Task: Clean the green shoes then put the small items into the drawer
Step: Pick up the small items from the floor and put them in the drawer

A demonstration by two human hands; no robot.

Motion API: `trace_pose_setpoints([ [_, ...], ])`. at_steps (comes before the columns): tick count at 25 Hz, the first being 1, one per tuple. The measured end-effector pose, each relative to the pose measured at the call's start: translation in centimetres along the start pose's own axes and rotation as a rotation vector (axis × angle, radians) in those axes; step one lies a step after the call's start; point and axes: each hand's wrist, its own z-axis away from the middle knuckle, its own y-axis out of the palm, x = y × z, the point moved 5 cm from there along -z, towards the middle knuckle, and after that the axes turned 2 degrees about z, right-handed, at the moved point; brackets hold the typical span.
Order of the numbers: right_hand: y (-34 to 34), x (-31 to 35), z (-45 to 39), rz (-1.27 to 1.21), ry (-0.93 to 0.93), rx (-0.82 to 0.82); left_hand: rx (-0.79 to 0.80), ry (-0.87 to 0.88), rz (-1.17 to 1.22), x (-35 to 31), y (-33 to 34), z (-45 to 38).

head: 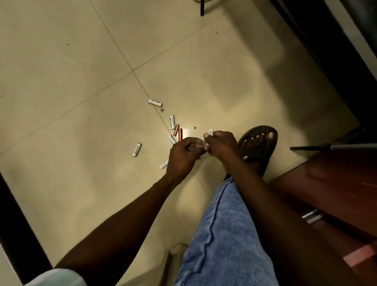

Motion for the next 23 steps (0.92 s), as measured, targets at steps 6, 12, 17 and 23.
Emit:
trace_pose_setpoints([
  [6,0.4,-1.2,-0.7,-0.164,-0.034,-0.039,-0.126,-0.185,-0.756,8.5,-6.8,-1.5],
  [12,1.0,-1.8,-1.3,-0.208,0.014,0.010,-0.241,-0.182,-0.711,7.1,-8.3,-2.9],
  [17,1.5,-1.6,-1.1,-0.561,0.160,0.114,-0.081,0.060,-0.152,-0.3,-3.3,-0.3],
  [23,1.3,-1.8,-0.2,-0.716,0.188,0.186,-0.140,-0.080,-0.551,5.4,-5.5,-0.5],
])
